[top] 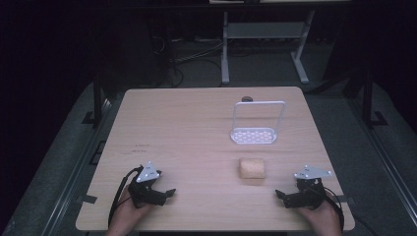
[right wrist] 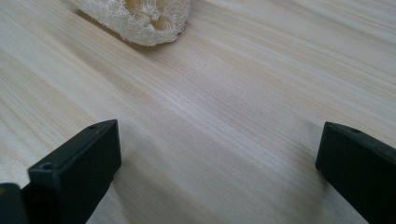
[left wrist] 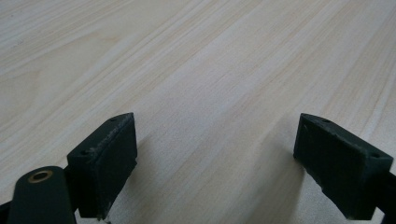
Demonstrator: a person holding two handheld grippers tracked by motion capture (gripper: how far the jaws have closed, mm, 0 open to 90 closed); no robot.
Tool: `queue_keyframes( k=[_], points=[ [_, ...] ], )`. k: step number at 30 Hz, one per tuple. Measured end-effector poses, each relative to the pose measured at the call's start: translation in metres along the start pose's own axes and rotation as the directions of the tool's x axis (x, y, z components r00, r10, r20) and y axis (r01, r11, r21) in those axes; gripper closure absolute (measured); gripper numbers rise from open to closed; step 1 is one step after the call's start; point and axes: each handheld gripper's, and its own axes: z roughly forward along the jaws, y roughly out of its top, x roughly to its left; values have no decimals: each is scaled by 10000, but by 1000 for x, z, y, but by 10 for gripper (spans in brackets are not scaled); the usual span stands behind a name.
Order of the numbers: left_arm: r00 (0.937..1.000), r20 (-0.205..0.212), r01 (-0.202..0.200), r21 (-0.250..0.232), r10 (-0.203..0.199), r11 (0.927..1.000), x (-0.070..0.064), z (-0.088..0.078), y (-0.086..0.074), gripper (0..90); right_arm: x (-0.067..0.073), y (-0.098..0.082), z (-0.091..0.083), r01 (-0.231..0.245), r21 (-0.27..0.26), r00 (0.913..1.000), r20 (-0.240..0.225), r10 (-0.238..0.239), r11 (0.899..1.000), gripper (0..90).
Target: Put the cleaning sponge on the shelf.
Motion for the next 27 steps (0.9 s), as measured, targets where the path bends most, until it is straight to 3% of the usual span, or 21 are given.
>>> queue_keyframes(
  k=[9,13,15,19,23,27],
  points=[
    [10000,10,-9,2,9,10000,0,0,0,128,-1,1,0,153,92,9997,-178,-151,9998,0],
    [10000,7,1,-8,-1,10000,0,0,0,128,-3,2,-2,177,243,9989,-429,-166,9995,1],
    [10000,9,2,-7,-2,10000,0,0,0,128,-4,3,-4,158,281,9978,-648,-140,9995,44],
    [10000,9,-8,9,8,10000,0,0,0,128,-3,6,-6,394,357,9960,-816,-364,9986,63],
    [10000,31,-48,49,47,10000,1,0,0,127,4,11,-4,1013,594,9907,-968,-953,9931,62],
    [10000,36,-45,47,45,10000,1,0,0,127,4,16,-4,1068,498,9884,-1142,-1006,9930,62]
  ],
)
